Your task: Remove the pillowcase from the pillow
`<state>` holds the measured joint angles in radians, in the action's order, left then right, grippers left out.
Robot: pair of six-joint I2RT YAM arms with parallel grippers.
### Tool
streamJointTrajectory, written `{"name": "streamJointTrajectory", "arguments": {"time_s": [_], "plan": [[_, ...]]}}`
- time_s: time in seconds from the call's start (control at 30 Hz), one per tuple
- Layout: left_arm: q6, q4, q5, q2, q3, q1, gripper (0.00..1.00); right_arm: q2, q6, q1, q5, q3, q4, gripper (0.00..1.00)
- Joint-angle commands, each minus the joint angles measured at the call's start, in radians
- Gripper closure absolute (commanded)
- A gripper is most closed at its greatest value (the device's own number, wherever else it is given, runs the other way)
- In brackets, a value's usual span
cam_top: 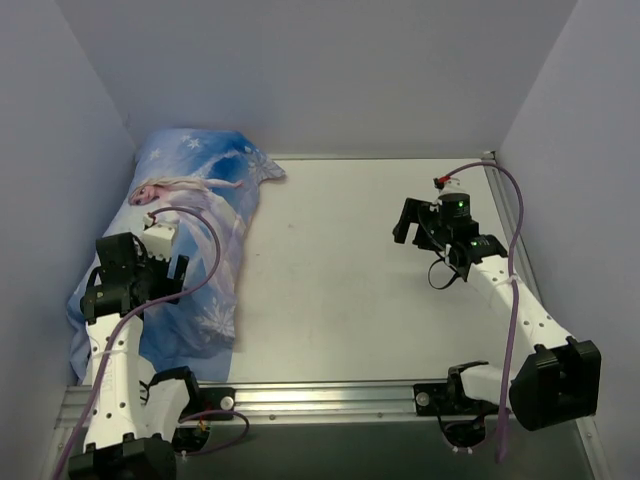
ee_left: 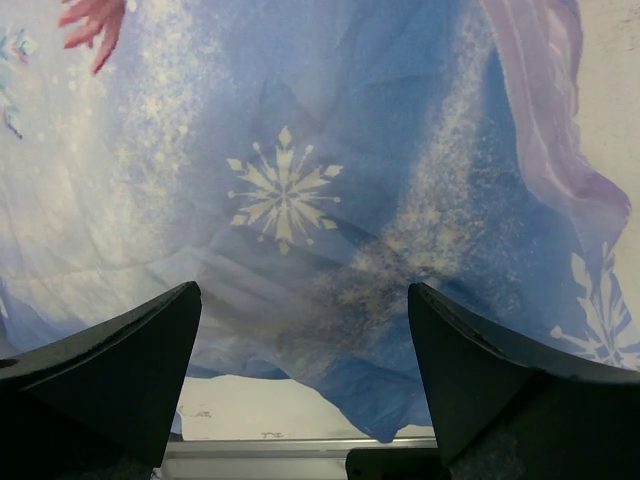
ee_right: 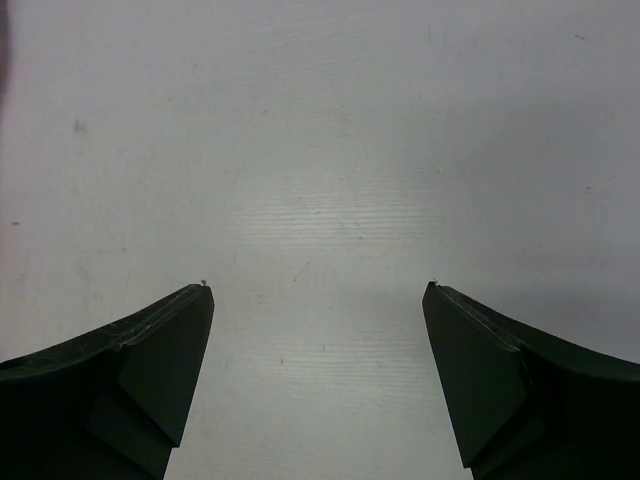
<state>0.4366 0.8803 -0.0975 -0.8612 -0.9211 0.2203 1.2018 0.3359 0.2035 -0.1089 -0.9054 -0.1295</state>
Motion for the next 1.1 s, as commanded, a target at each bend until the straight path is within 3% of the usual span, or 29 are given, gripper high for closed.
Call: {"name": "streamJointTrajectory", "arguments": {"time_s": [0.0, 0.17, 0.3, 0.47, 0.57, 0.6, 0.63, 0.67, 0.7, 0.77, 0.93, 1.07], "plan": [[-0.035, -0.021, 0.088, -0.013, -0.022, 0.002, 0.06, 0.002, 0.003, 0.002, -0.040, 0.000, 0.007, 0.10], [0.033, 0.032, 0.055, -0.074, -0.169, -0.001, 0.06, 0.008, 0.017, 0.004, -0.060, 0.003, 0.013, 0.11], [0.017, 0.025, -0.034, -0.266, -0.232, -0.057, 0.06, 0.010, 0.025, 0.007, -0.084, -0.010, 0.013, 0.11], [0.057, -0.200, 0.277, -0.502, -0.147, -0.248, 0.06, 0.039, 0.074, 0.013, -0.120, -0.021, 0.051, 0.12], [0.024, -0.345, 0.326, -0.620, -0.131, -0.243, 0.06, 0.062, 0.077, 0.040, -0.129, -0.043, 0.048, 0.13], [0.019, -0.372, 0.321, -0.649, -0.134, -0.245, 0.01, 0.059, 0.080, 0.048, -0.118, -0.044, 0.051, 0.13], [0.017, -0.373, 0.305, -0.657, -0.145, -0.243, 0.21, 0.058, 0.080, 0.056, -0.106, -0.044, 0.053, 0.13], [0.010, -0.366, 0.286, -0.660, -0.157, -0.245, 0.71, 0.056, 0.083, 0.065, -0.095, -0.047, 0.050, 0.13], [-0.008, -0.350, 0.259, -0.653, -0.168, -0.245, 0.98, 0.055, 0.083, 0.068, -0.094, -0.052, 0.045, 0.13], [-0.021, -0.319, 0.211, -0.622, -0.202, -0.246, 0.98, 0.053, 0.083, 0.077, -0.084, -0.061, 0.028, 0.13], [-0.065, -0.236, -0.034, -0.346, -0.301, -0.272, 0.98, 0.033, 0.083, 0.120, -0.052, -0.081, 0.007, 0.13], [-0.172, 0.045, -0.178, -0.321, -0.678, -0.387, 0.98, 0.007, 0.084, 0.143, -0.037, -0.105, -0.009, 0.13]]}}
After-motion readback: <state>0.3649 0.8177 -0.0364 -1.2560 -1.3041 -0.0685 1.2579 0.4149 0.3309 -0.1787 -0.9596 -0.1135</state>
